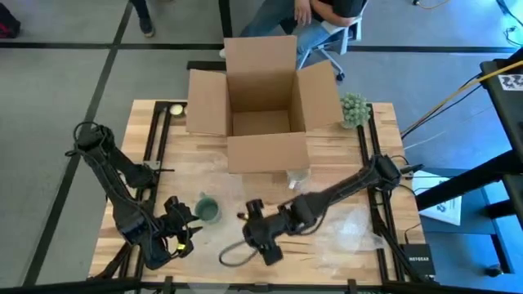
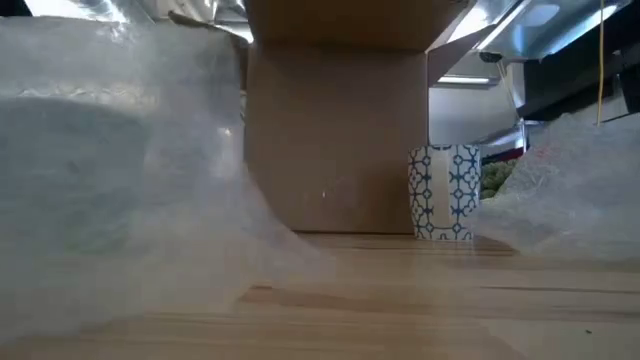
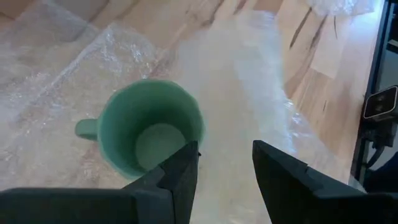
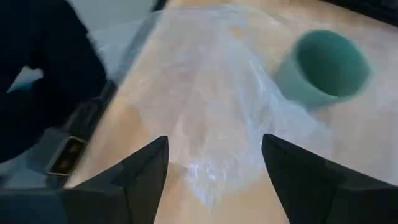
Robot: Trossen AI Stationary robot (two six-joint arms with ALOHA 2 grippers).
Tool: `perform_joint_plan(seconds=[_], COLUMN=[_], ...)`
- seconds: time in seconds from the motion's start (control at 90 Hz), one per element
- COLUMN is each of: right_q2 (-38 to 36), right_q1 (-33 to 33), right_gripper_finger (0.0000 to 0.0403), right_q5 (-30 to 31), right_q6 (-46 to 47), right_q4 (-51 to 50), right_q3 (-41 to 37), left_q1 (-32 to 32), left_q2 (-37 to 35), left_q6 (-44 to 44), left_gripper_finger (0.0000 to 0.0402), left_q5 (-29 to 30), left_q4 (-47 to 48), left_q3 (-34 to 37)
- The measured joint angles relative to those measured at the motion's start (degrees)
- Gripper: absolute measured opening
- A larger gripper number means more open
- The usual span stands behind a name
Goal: Wrap mug
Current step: Wrap the green mug with bubble wrap
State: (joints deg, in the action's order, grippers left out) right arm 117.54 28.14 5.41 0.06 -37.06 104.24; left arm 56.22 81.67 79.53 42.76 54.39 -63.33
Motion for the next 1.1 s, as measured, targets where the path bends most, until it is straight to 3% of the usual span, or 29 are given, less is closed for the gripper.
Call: perform_joint_plan(seconds=[0.256,0.878,1.1], right_q2=[7.3,15.0,16.9], right_q1=[3.0,-0.5,-2.4], right_gripper_finger=[0.0246,0.0245,0.0207], right_q5=[1.1,-4.0,-8.7], right_q6=[-16.4,-17.0,-16.4], right_q4=[11.4,14.3,14.7], right_q3=[-4.2,-4.1,-4.0], left_q1=[-0.7,-1.1,-1.4], left_q2=[0.0,0.0,0.0], left_q6=[0.0,-0.9,-1.6], left_gripper_finger=[0.0136,0.0136,0.0136], left_q5=[2.1,4.8,5.3], left_q4=[-0.2,-0.6,-1.3], left_q3=[0.0,0.0,0.0])
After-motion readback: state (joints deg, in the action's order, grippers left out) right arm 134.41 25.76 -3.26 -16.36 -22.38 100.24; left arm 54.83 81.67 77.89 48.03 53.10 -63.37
